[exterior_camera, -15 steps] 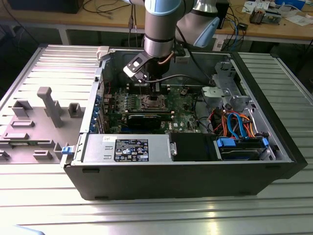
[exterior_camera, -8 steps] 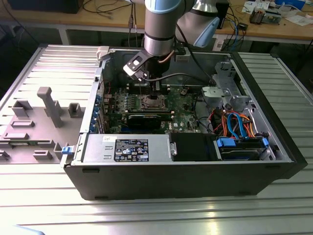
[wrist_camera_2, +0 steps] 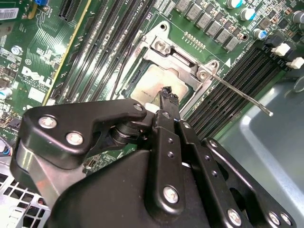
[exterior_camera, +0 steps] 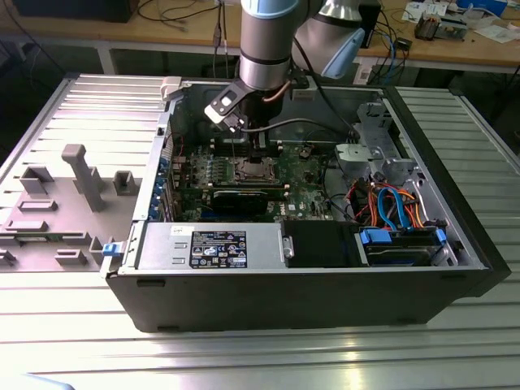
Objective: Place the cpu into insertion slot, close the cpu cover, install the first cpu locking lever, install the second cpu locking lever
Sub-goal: 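Install the first cpu locking lever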
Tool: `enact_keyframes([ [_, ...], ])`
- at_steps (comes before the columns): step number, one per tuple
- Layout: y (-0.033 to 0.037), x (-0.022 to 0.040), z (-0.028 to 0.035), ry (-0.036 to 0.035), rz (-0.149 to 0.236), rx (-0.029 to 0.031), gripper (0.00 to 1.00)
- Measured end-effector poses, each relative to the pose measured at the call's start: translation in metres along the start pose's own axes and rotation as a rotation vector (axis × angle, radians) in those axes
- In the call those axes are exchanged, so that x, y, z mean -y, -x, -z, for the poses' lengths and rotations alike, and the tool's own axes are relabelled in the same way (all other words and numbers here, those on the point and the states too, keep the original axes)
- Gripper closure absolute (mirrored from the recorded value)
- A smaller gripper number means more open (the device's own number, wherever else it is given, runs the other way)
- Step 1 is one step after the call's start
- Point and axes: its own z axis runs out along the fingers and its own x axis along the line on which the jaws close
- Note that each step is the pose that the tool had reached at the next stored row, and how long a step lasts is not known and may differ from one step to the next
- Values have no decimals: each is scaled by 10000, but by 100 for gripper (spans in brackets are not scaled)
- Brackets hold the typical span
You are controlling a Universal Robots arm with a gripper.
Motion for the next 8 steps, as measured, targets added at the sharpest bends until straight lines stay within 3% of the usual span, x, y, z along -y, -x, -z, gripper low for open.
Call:
enact_keyframes([
  [8,-1,1,78,0,0,0,89],
])
